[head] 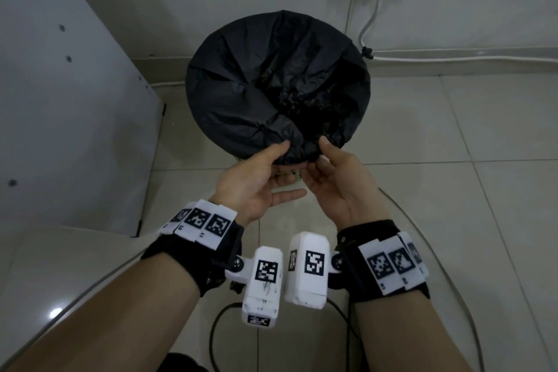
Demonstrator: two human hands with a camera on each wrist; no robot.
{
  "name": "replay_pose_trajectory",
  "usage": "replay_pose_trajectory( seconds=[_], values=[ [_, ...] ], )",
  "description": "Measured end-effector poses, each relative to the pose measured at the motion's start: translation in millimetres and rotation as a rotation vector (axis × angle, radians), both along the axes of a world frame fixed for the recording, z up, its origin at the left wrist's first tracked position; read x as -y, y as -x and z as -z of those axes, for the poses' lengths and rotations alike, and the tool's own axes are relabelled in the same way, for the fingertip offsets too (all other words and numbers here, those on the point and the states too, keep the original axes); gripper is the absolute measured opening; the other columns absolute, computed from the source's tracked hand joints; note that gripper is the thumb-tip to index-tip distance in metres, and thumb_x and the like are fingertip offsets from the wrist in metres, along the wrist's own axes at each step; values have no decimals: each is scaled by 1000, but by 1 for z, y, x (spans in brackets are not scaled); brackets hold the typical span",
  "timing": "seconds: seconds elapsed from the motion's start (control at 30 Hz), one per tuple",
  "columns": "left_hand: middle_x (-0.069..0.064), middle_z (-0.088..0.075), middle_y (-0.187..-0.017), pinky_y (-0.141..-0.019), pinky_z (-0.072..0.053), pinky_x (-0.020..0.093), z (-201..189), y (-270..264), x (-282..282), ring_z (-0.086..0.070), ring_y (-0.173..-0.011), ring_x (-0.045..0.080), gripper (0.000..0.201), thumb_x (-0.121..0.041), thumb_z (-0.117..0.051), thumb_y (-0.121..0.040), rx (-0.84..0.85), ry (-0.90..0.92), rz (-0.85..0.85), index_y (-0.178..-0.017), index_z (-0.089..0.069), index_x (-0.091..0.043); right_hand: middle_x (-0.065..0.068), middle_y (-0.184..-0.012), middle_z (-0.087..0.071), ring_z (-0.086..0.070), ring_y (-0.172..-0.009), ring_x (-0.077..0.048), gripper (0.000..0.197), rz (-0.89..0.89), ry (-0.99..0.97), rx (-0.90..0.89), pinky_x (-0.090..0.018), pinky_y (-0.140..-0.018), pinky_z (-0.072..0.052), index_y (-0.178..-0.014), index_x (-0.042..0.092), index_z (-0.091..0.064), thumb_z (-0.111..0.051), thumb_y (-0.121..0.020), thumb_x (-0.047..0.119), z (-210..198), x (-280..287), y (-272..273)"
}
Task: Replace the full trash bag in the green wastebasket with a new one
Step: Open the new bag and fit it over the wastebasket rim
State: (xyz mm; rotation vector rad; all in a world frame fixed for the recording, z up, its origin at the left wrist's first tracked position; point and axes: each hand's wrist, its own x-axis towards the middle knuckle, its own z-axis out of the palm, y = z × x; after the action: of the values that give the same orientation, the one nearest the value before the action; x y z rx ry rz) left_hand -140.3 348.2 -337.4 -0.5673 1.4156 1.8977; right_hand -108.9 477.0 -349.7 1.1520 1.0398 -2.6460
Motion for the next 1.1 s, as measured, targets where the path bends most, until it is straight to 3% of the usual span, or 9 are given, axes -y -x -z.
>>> replay_pose_trajectory(
  seconds=[0.13,0.3,0.4,0.57,0.67,0.77,0.87,0.97,1.1],
  values=[
    [8,-75,-87,-70,-60,42,-1,0,4,-57,-61,12,32,-35,-66,-90,-29,9,8,-112,-70,-12,-5,-86,-72,-62,-67,-14,17,67,35,-49,-28,-72,-54,-109,8,-68,-61,-97,17,5,9,3],
    [11,-76,-95,-70,-60,40,-4,0,12,-60,-69,16,37,-35,-66,-91,-8,-11,-13,-118,-68,-10,-4,-86,-75,-66,-66,-15,39,-46,88,-3,-32,-72,-58,-110,8,-71,-71,-87,40,8,18,-6],
    [12,-76,-100,-70,-61,41,-6,1,16,-61,-60,13,38,-35,-64,-92,-12,0,15,-120,-67,-10,-4,-80,-71,-64,-61,-13,33,-43,57,28,-30,-70,-61,-105,7,-70,-73,-87,35,7,14,-5],
    [12,-74,-98,-72,-61,44,-5,6,19,-59,-72,17,35,-35,-65,-91,-10,17,18,-118,-68,-12,-3,-69,-66,-59,-67,-16,13,-64,19,63,-30,-72,-56,-101,9,-65,-64,-96,21,-1,9,8],
    [10,-76,-93,-71,-61,45,-5,8,18,-55,-52,11,29,-34,-65,-92,-16,13,20,-112,-69,-15,-3,-77,-66,-57,-68,-15,7,-18,36,38,-31,-78,-52,-100,12,-65,-60,-97,16,-1,13,11],
    [8,-76,-85,-71,-62,46,-4,8,18,-53,-47,10,27,-34,-65,-92,-12,9,14,-110,-69,-15,1,-84,-68,-59,-67,-11,15,79,-1,-39,-28,-74,-48,-109,13,-65,-55,-98,9,5,20,14],
    [11,-77,-91,-71,-62,45,-1,11,24,-54,-48,11,32,-35,-65,-91,-23,9,6,-114,-68,-13,2,-86,-71,-61,-74,-13,19,10,-12,-74,-32,-79,-49,-116,14,-64,-57,-99,17,9,23,12],
    [14,-76,-95,-72,-61,42,2,15,28,-55,-48,12,36,-35,-64,-91,-30,16,17,-116,-68,-10,1,-81,-73,-62,-81,-16,22,-144,12,-33,-33,-79,-52,-109,16,-68,-60,-98,33,7,19,10],
    [12,-76,-91,-70,-61,40,3,19,34,-55,-46,10,34,-36,-64,-91,-47,19,39,-114,-68,-11,2,-74,-71,-59,-72,-13,18,-105,7,-45,-30,-78,-51,-106,16,-67,-57,-100,29,6,26,12]
  ],
)
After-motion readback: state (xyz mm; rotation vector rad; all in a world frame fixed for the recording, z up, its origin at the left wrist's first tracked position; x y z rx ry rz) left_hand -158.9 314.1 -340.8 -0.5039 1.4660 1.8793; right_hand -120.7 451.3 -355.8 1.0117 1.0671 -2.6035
